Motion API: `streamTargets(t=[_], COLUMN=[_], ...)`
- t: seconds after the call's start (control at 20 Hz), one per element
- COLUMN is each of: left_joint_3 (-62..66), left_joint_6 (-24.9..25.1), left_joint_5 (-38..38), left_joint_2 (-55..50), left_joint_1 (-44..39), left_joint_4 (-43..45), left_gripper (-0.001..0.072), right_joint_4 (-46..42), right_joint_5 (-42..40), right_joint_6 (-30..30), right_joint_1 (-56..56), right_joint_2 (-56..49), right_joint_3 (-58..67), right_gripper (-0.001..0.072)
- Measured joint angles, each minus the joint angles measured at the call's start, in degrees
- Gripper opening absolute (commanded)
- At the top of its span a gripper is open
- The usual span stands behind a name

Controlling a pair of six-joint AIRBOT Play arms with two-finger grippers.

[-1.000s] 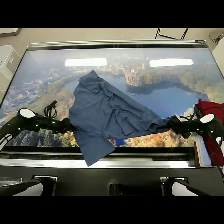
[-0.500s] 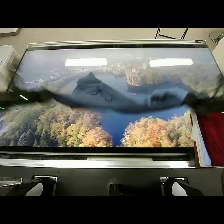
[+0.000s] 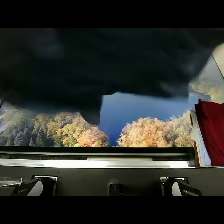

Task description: Fold the clothes and pants, and hang the long-sleeved shirts on hangers.

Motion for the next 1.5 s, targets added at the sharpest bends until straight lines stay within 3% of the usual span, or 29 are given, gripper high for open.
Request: streamTargets(t=[0.3,0.45,0.6,0.75,0.9,1.1,1.45,1.5], left_joint_3=[2.3,1.0,-6.2,-19.6,-31.6,-38.1,-40.2,-40.3], left_joint_6=[-1.2,-4.2,-6.4,-7.0,-5.9,-4.9,-4.4,-4.4], left_joint_5=[3.3,-1.8,-9.6,-12.2,-7.4,2.1,16.2,16.3], left_joint_2=[2.3,1.1,-2.1,-7.6,-14.9,-26.2,-37.6,-38.6], left_joint_1=[0.4,0.4,0.4,0.2,-0.9,-2.6,-5.3,-5.8], left_joint_4=[0.7,5.9,10.0,12.0,13.5,11.6,3.0,2.5], left_gripper=[0.0020,0.0020,0.0021,0.0022,0.0022,0.0023,0.0026,0.0110], right_joint_4=[-0.2,0.1,0.7,0.9,0.9,4.4,6.0,5.6], right_joint_5=[0.4,4.7,15.0,18.3,13.1,0.1,-16.8,-17.0], right_joint_6=[0.6,2.8,4.5,5.2,6.3,11.8,16.9,17.2], right_joint_1=[0.0,0.0,0.7,4.5,10.8,17.1,19.7,19.8], right_joint_2=[2.0,-0.7,-9.8,-23.2,-37.6,-51.9,-60.0,-60.6], right_joint_3=[1.6,1.8,0.7,-2.8,-4.9,-5.9,-6.2,-6.2], right_gripper=[0.0035,0.0035,0.0035,0.0035,0.0036,0.0037,0.0045,0.0110])
